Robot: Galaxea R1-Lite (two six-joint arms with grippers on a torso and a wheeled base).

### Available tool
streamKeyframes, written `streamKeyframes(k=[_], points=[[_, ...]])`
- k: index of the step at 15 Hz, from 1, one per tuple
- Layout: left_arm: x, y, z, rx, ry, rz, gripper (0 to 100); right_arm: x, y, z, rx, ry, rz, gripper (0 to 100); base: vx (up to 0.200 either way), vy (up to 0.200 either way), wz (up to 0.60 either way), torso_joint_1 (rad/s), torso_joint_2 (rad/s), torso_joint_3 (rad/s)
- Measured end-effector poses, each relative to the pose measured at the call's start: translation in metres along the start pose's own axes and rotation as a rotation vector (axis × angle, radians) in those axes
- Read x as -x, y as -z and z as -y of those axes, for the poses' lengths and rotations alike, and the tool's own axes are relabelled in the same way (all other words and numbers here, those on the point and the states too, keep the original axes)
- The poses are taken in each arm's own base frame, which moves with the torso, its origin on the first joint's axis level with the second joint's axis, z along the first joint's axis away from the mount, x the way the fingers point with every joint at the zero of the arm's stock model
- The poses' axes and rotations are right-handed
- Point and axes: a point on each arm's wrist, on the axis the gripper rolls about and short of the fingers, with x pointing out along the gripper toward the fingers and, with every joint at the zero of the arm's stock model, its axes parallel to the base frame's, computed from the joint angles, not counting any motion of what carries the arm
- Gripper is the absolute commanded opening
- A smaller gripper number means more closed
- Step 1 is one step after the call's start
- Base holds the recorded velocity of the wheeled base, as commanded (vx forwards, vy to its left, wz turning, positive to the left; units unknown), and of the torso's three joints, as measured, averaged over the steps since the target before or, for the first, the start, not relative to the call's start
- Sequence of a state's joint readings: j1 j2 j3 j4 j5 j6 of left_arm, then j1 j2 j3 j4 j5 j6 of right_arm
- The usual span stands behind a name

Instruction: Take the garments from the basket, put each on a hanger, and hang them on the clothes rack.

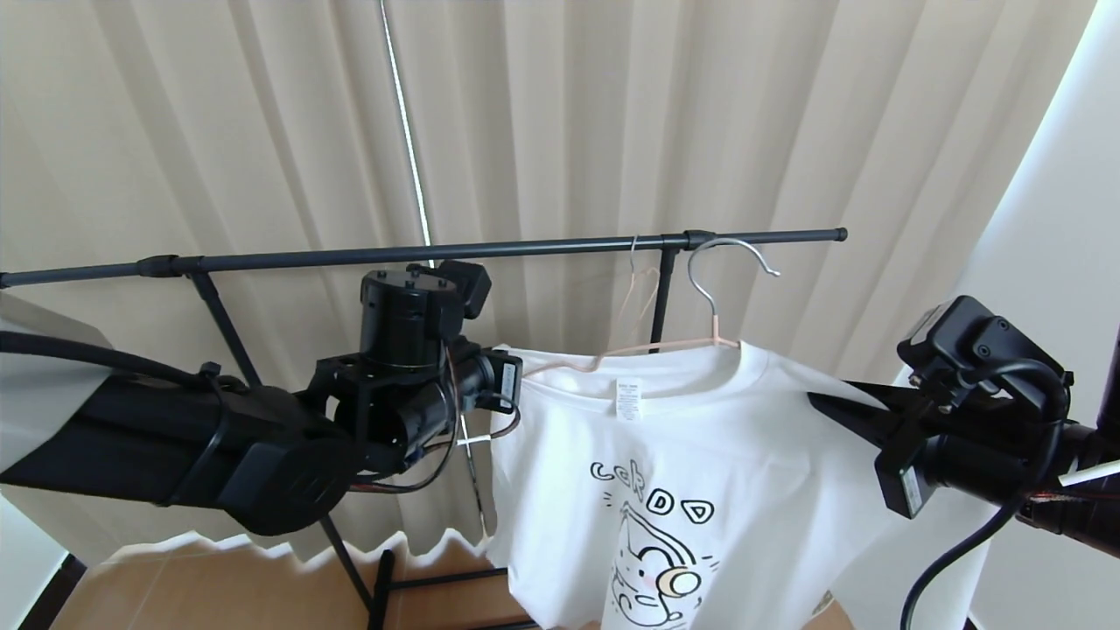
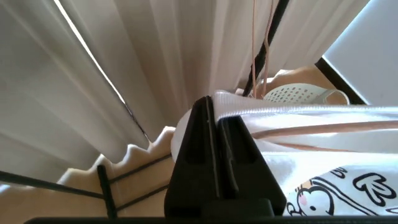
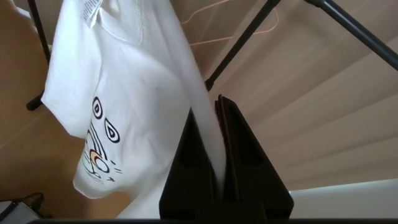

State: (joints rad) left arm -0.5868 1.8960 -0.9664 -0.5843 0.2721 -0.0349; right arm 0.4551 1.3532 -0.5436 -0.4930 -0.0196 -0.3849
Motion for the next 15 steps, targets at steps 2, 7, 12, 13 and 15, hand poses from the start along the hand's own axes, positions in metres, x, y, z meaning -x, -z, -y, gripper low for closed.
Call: streamKeyframes(k=[2,7,12,13,15], points=[[0.011,-0.007,0.011,-0.053,-0.002,0.030,0,-0.005,0.000,0.000,-0.004,-0.004,-0.005,0,0.000,0.000,0.00,0.000,0.00,0.000],[0.028,-0.010,0.031,-0.117,0.023,0.026,0,-0.015,0.000,-0.001,-0.032,-0.012,-0.024,0,0.000,0.000,0.00,0.000,0.00,0.000],[0.032,-0.017,0.035,-0.157,0.015,0.050,0,-0.022,-0.007,-0.002,-0.093,0.018,-0.028,0,0.000,0.000,0.00,0.000,0.00,0.000],[0.034,-0.018,0.039,-0.184,0.004,0.057,0,-0.025,-0.007,-0.004,-0.093,0.022,-0.036,0,0.000,0.000,0.00,0.000,0.00,0.000],[0.037,-0.022,0.046,-0.211,0.007,0.075,0,-0.029,-0.006,-0.006,-0.091,0.016,-0.047,0,0.000,0.000,0.00,0.000,0.00,0.000]])
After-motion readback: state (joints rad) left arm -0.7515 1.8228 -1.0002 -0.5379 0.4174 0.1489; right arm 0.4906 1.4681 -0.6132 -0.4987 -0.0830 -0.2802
